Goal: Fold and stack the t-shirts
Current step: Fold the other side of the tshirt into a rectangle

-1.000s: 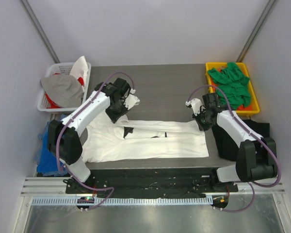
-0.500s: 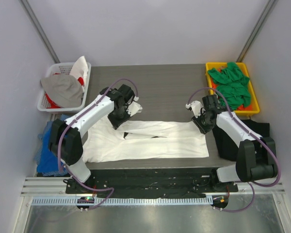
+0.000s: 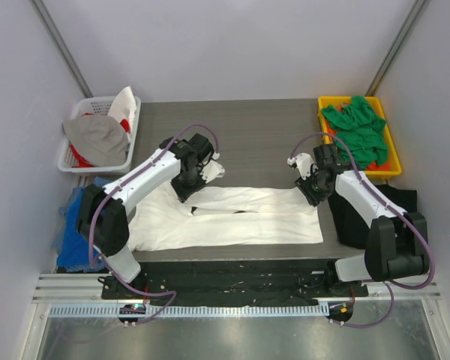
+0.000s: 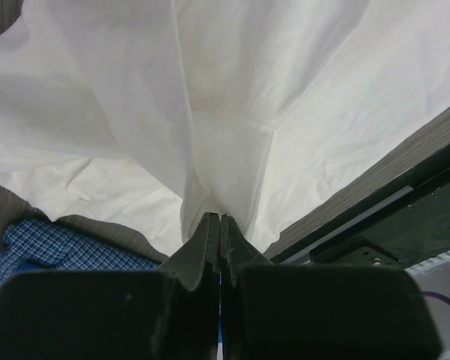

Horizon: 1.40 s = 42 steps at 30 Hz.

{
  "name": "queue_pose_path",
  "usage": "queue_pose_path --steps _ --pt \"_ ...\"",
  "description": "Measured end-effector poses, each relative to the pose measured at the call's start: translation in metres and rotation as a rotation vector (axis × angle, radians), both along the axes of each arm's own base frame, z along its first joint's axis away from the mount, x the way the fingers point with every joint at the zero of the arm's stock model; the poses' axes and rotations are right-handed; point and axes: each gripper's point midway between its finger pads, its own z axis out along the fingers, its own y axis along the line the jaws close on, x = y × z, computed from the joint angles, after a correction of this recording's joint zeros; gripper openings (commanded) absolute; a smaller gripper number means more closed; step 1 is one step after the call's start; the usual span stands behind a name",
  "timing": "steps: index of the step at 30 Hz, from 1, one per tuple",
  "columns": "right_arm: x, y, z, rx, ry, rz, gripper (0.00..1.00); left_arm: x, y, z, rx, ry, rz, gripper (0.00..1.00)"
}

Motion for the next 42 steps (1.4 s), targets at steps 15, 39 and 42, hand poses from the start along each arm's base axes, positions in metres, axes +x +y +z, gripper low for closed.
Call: queue_pose_path --steps 15,39,42 --pt "0.029 0.004 -0.007 0.001 -0.015 -0.004 0.47 -0.023 0.003 -0.019 0.042 0.059 -0.018 0.00" --pt "-0.017 0.009 0.007 0.055 0.003 0.034 0.47 -0.022 0.010 -0.021 0.074 0.030 -0.018 0.00" --pt "-0.021 0.008 0.003 0.052 0.015 0.034 0.46 -0.022 0.011 -0.021 0.079 0.029 -0.018 0.00"
